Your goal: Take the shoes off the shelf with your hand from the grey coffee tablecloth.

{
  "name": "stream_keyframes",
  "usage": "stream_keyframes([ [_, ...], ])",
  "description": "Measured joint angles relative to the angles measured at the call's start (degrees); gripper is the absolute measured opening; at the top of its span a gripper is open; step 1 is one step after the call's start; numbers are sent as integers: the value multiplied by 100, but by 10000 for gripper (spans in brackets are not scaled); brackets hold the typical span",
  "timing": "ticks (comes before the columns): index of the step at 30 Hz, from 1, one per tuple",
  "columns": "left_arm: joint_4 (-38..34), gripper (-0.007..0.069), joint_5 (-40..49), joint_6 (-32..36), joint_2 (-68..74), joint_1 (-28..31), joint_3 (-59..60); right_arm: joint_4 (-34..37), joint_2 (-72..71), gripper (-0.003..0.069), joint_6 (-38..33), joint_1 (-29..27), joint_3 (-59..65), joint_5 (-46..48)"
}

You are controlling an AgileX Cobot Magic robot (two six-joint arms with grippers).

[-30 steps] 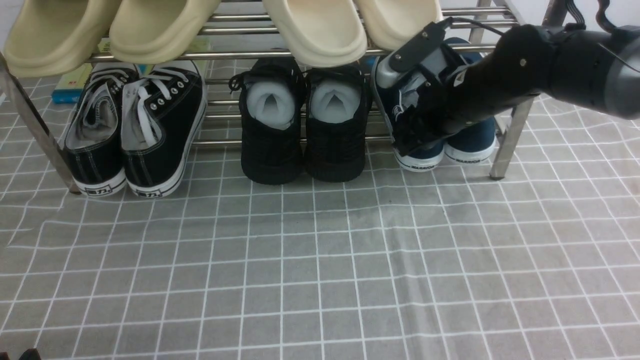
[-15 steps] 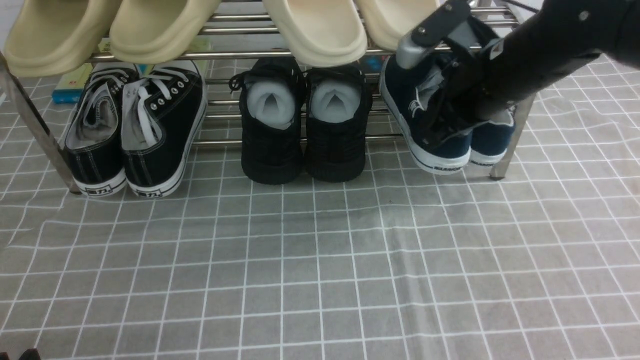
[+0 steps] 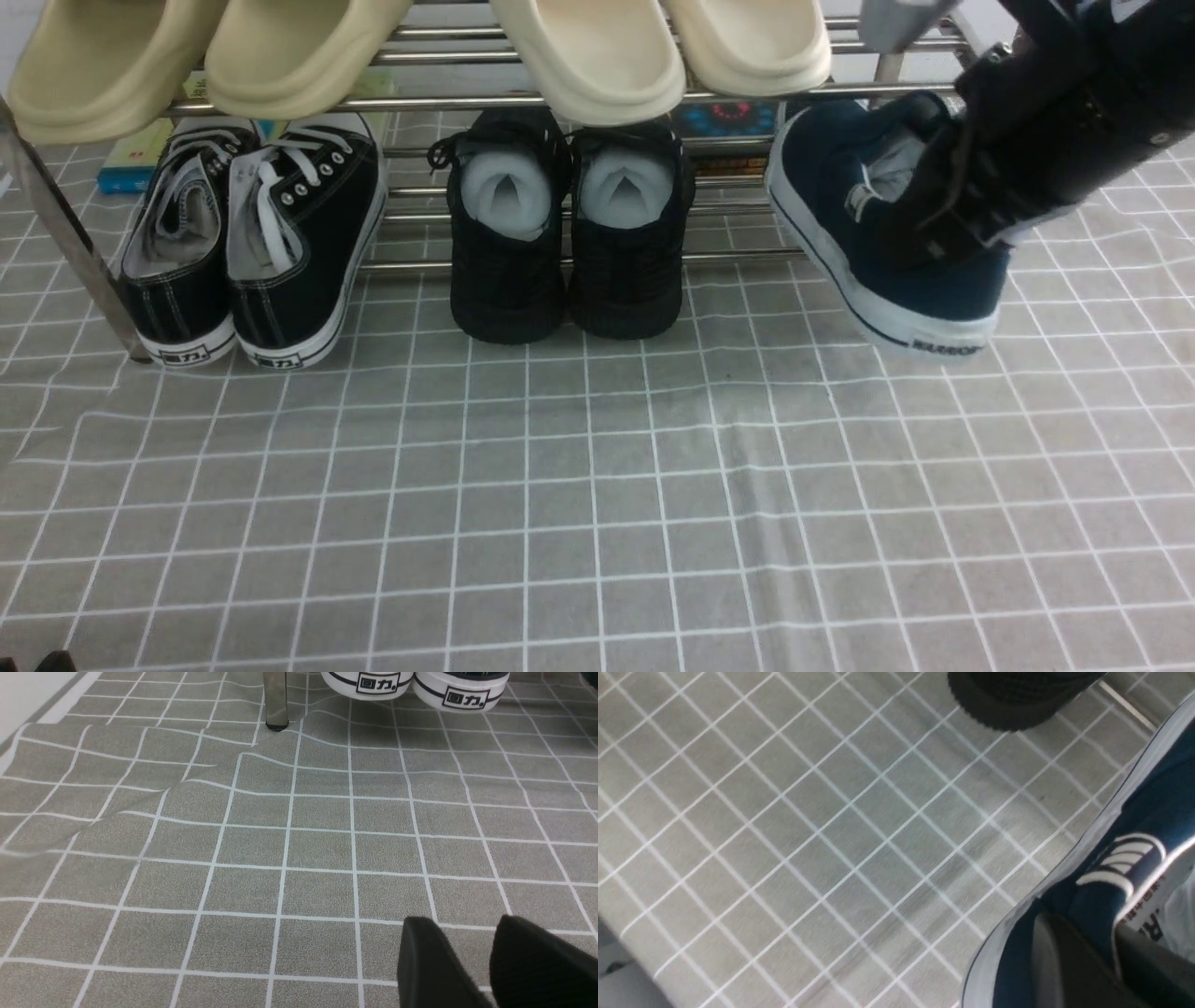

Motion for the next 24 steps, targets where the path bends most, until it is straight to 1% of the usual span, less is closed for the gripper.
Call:
stream_keyframes([
  [2,0,240,0,0,0,0,0,90,-92,54,32,0,0,425],
  [4,1,240,0,0,0,0,0,150,-173,54,146,0,0,561],
  [9,1,240,0,0,0,0,0,174,-494,54,468,47,88,556],
  [14,1,240,0,0,0,0,0,112,-892,54,780,385,431,556],
  [17,1,240,0,0,0,0,0,137,-937,54,805,589,713,556],
  [20,1,240,0,0,0,0,0,142,-906,54,813,887,1290,552],
  [24,1,240,0,0,0,0,0,79,-818,54,830,1028,1878,127],
])
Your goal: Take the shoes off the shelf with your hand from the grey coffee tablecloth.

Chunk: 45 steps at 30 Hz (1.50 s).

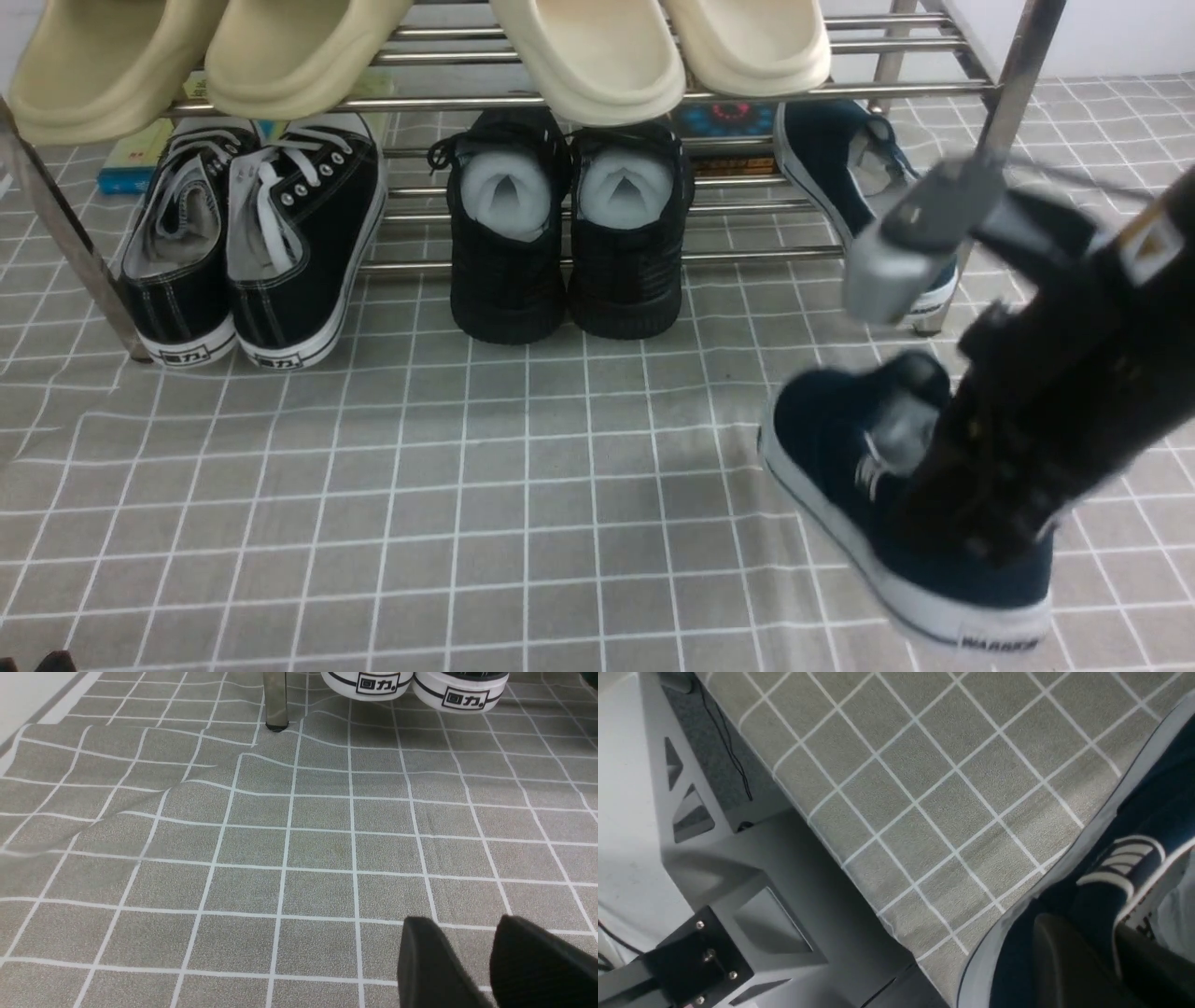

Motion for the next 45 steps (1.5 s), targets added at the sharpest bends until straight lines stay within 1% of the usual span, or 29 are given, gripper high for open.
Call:
stream_keyframes([
  [6,0,240,0,0,0,0,0,-393,291,54,32,0,262,-1207],
  [9,0,240,0,0,0,0,0,-438,484,54,50,0,262,-1710],
  [13,0,240,0,0,0,0,0,-438,829,54,62,0,262,-2073],
  [18,0,240,0,0,0,0,0,-420,1348,55,83,0,262,-2261],
  [20,0,240,0,0,0,0,0,-339,1535,67,162,0,262,-2321],
  [22,0,240,0,0,0,0,0,-280,1645,88,266,0,262,-2361],
  [25,0,240,0,0,0,0,0,-254,1741,179,476,2,228,-2312],
  [29,0,240,0,0,0,0,0,-451,1754,354,731,2,-261,-1813],
  [30,0,240,0,0,0,0,0,-451,1754,363,731,2,-261,-1773],
  [31,0,240,0,0,0,0,0,-684,1743,429,773,2,-613,-1425],
  [32,0,240,0,0,0,0,0,-848,1743,459,792,2,-817,-1266],
  [34,0,240,0,0,0,0,0,-1069,1739,483,857,-10,-1052,-1170],
  [35,0,240,0,0,0,0,0,-1325,1737,507,959,-32,-1257,-1145],
  [36,0,240,0,0,0,0,0,-1592,1737,518,1080,-71,-1422,-1206],
  [37,0,240,0,0,0,0,0,-1640,1737,521,1101,-90,-1444,-1224],
  [39,0,240,0,0,0,0,0,-2292,1737,528,1516,-283,-1594,-1690],
  [41,0,240,0,0,0,0,0,-2517,1760,528,1649,-375,-1608,-1908],
  [42,0,240,0,0,0,0,0,-2798,1822,528,1859,-490,-1624,-2180],
  [45,0,240,0,0,0,0,0,-3066,2024,527,2050,-659,-1630,-2536],
])
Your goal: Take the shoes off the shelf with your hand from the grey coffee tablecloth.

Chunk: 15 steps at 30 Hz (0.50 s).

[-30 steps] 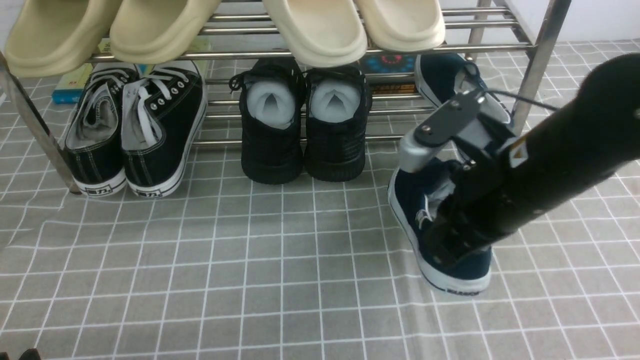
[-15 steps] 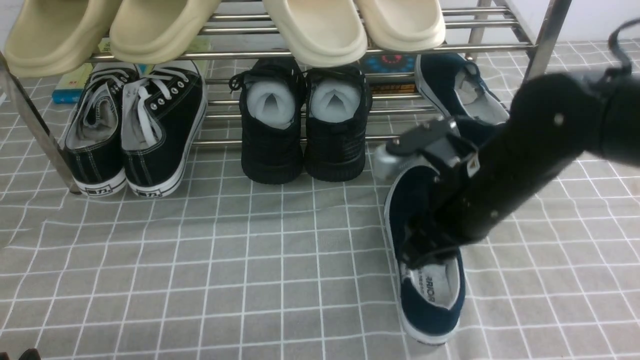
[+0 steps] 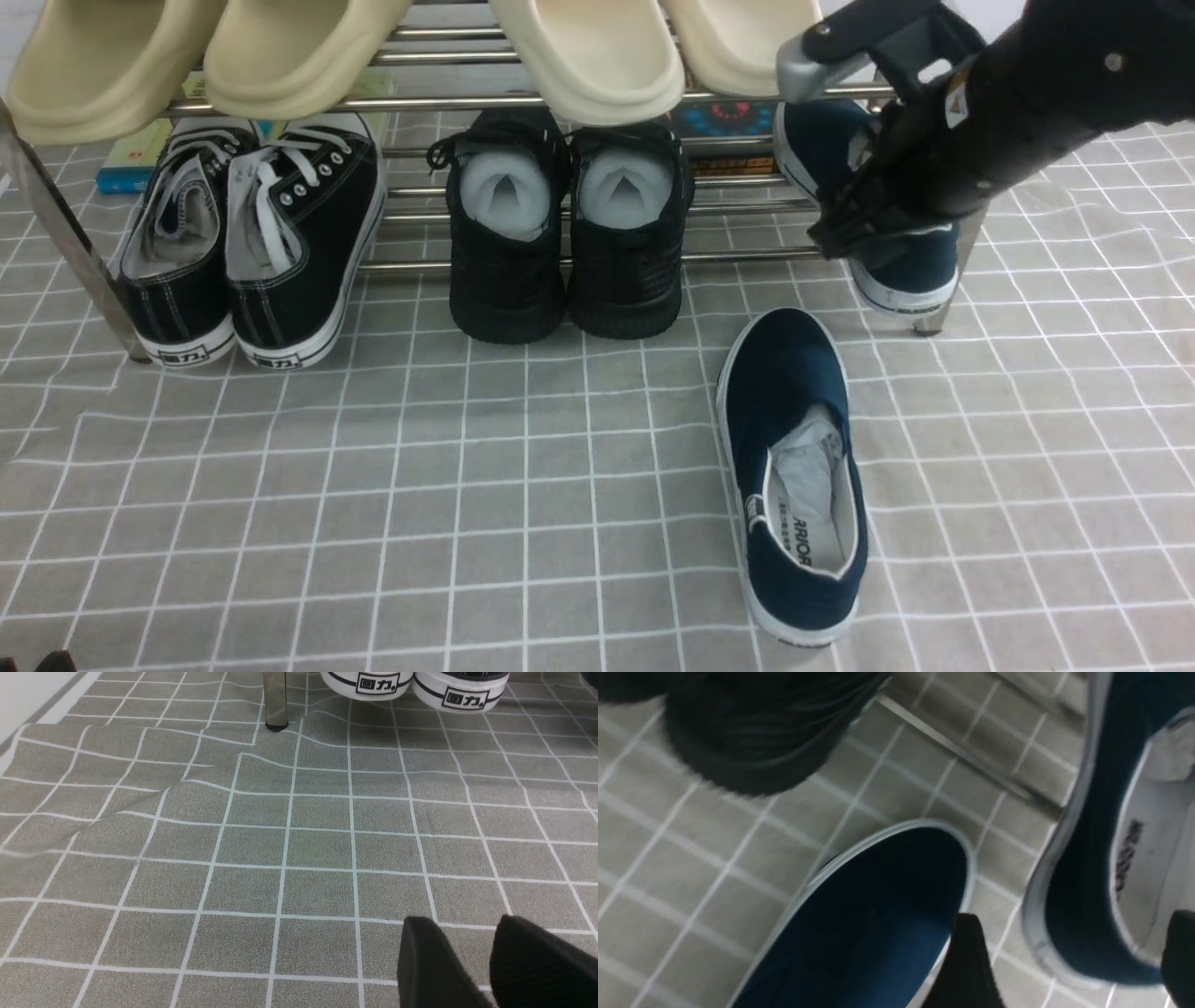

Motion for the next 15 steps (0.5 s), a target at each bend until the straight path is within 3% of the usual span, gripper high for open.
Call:
stream_keyframes([
  [7,0,240,0,0,0,0,0,-208,587,497,319,-352,0,-694],
  [13,0,240,0,0,0,0,0,-242,1107,430,381,-604,0,-954],
  [15,0,240,0,0,0,0,0,-236,1207,347,381,-604,0,-958],
])
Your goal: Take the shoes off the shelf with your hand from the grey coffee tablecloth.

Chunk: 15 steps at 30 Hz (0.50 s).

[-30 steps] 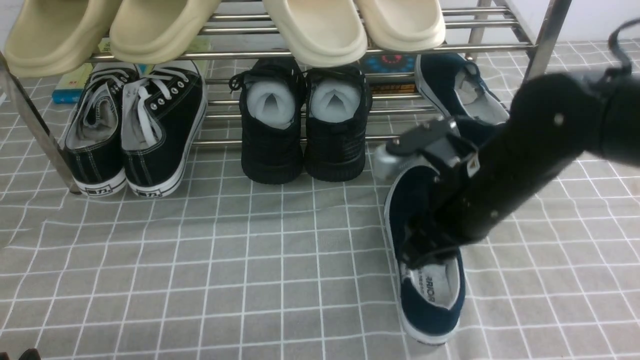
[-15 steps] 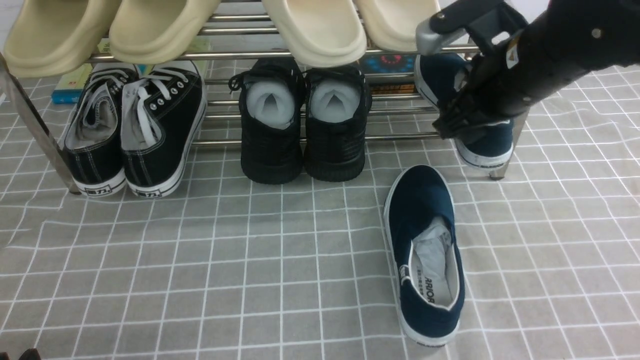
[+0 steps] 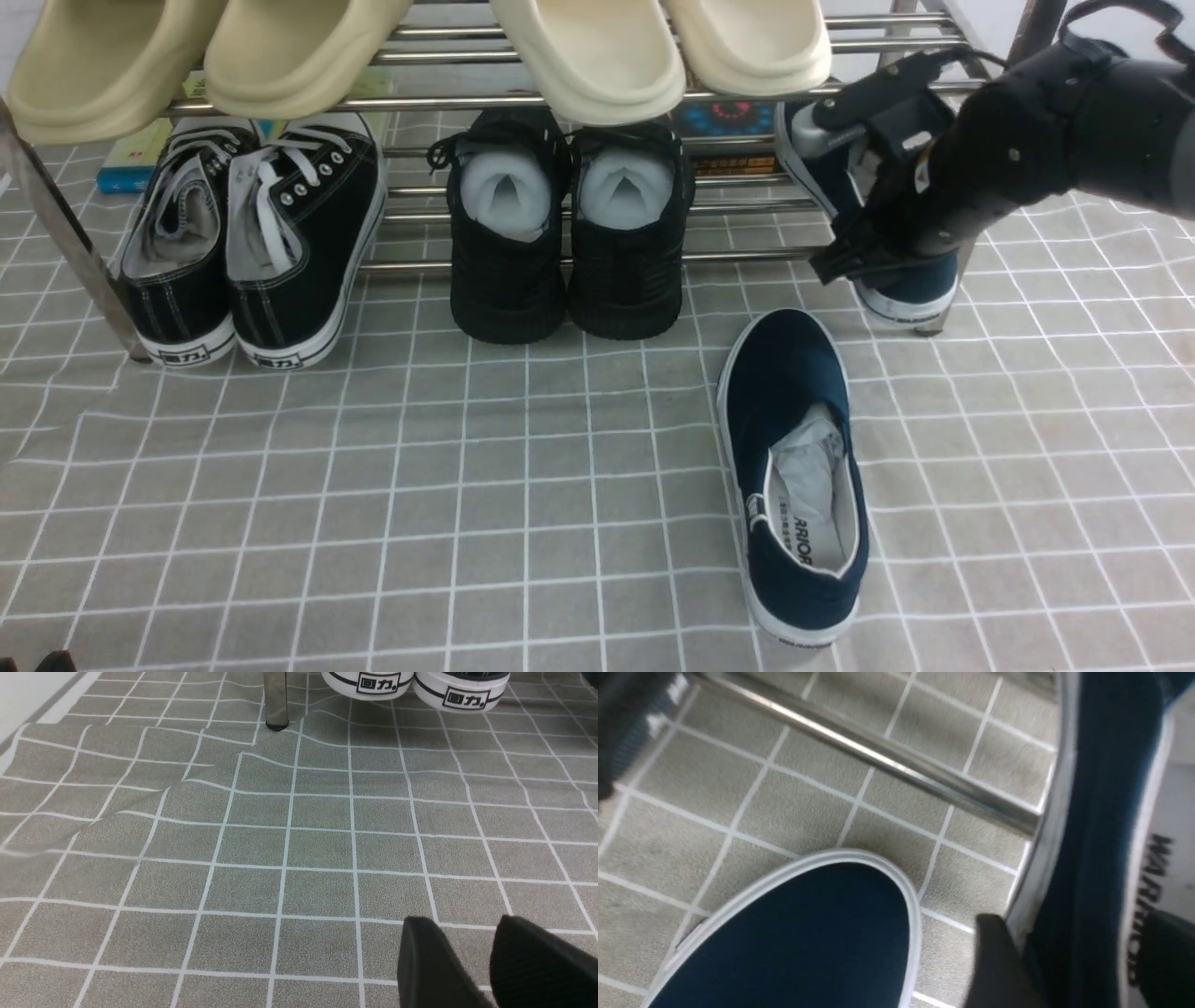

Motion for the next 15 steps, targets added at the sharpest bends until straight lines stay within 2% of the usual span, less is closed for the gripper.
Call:
stream_keyframes([
  [2,0,240,0,0,0,0,0,82,8,239,0,0,0,52],
  [3,0,240,0,0,0,0,0,206,1,138,0,0,-5,94],
  [4,0,240,0,0,0,0,0,230,-5,138,0,0,-10,94],
  [5,0,240,0,0,0,0,0,424,-70,37,0,0,-13,273],
  [7,0,240,0,0,0,0,0,572,-148,18,-7,0,-19,507],
  [15,0,240,0,0,0,0,0,1523,-1451,19,-447,0,-69,2846],
])
